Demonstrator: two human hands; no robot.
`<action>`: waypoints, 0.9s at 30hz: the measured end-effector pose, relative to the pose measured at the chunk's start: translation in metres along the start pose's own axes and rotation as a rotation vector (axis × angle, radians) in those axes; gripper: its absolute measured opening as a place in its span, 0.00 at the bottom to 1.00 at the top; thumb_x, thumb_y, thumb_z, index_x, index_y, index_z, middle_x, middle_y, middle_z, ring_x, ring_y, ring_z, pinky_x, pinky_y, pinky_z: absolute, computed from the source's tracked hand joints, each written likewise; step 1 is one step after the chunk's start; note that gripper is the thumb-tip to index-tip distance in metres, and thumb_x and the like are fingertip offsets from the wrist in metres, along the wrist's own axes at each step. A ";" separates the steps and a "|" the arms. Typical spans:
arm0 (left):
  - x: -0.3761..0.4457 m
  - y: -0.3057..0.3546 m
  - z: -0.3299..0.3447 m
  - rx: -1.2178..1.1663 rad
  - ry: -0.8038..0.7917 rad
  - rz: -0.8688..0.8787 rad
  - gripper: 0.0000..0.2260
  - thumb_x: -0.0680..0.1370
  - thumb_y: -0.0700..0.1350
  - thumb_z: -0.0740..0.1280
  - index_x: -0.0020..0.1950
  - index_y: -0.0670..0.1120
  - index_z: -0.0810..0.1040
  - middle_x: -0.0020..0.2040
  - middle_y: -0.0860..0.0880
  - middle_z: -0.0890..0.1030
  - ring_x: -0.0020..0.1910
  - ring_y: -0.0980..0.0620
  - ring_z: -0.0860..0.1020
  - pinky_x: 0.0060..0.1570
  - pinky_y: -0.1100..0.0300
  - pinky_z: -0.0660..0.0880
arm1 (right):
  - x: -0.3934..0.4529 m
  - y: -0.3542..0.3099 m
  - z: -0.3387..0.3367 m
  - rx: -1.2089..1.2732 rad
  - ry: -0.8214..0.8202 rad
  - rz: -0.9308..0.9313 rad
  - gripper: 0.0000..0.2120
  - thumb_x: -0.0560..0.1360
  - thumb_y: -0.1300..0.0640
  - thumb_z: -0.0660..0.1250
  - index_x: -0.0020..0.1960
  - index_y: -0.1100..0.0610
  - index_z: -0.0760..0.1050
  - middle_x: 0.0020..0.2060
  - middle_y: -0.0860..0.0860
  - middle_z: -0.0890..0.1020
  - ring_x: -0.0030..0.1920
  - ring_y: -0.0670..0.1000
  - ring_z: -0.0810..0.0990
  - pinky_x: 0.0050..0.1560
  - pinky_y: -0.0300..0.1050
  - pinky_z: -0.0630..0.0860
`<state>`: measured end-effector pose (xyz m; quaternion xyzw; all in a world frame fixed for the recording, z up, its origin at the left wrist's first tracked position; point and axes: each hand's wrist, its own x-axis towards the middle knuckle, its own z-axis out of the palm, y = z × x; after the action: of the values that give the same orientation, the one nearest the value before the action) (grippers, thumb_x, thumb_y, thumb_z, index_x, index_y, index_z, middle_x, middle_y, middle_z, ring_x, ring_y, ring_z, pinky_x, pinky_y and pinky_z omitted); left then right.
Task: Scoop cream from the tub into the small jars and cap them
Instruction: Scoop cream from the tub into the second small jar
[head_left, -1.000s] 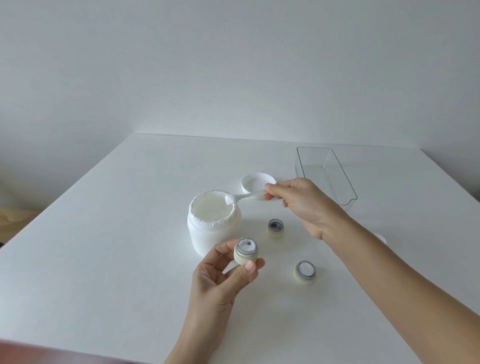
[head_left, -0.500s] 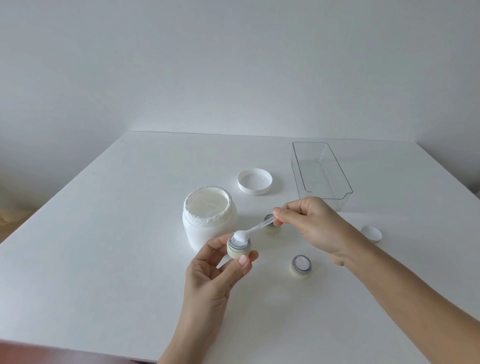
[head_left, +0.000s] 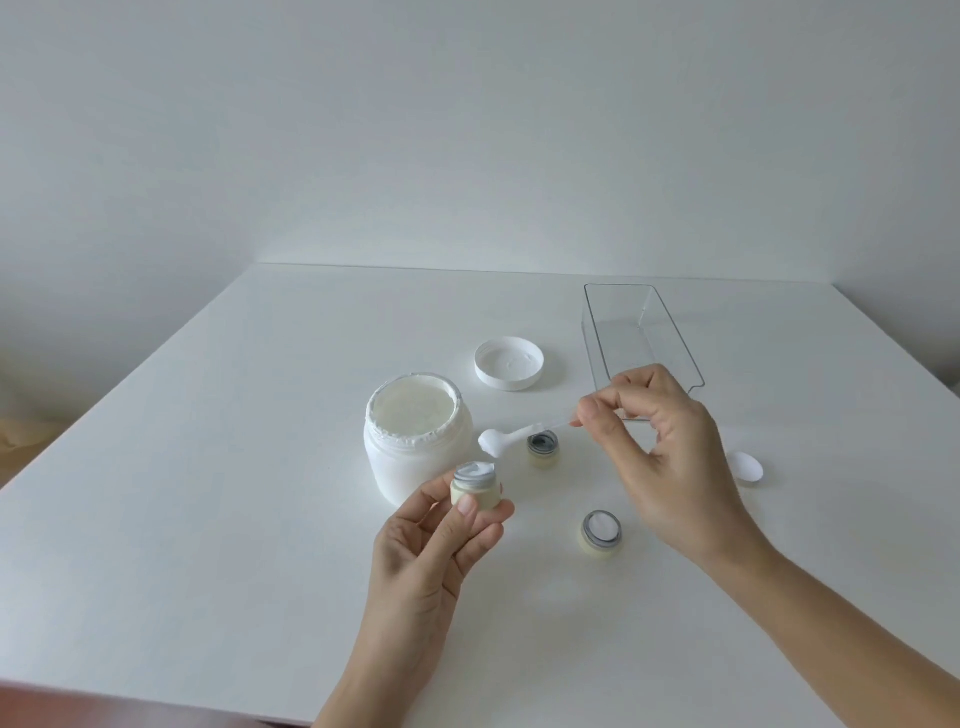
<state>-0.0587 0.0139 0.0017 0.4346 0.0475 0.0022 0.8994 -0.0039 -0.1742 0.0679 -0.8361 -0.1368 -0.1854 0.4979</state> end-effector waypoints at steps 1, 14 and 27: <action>0.000 0.000 0.000 -0.006 -0.005 -0.008 0.11 0.72 0.41 0.72 0.52 0.39 0.82 0.49 0.36 0.83 0.47 0.44 0.86 0.43 0.61 0.82 | -0.004 -0.001 0.001 -0.030 0.032 -0.063 0.11 0.75 0.49 0.65 0.42 0.53 0.82 0.40 0.47 0.74 0.46 0.46 0.75 0.51 0.39 0.71; -0.002 0.005 0.005 0.037 -0.075 -0.034 0.23 0.62 0.55 0.81 0.49 0.41 0.85 0.51 0.36 0.85 0.46 0.47 0.86 0.43 0.61 0.81 | -0.022 0.010 0.005 -0.355 0.229 -0.650 0.09 0.78 0.51 0.65 0.46 0.50 0.84 0.44 0.48 0.68 0.42 0.49 0.70 0.46 0.51 0.65; -0.002 0.006 0.006 0.006 -0.041 -0.013 0.12 0.68 0.47 0.78 0.47 0.43 0.85 0.50 0.35 0.84 0.48 0.44 0.86 0.43 0.61 0.82 | -0.026 0.013 -0.014 -0.341 0.277 -0.637 0.04 0.77 0.53 0.66 0.49 0.47 0.80 0.43 0.48 0.68 0.43 0.46 0.68 0.46 0.49 0.63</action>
<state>-0.0600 0.0133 0.0102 0.4367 0.0318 -0.0129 0.8989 -0.0241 -0.1937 0.0523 -0.7896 -0.2883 -0.4618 0.2830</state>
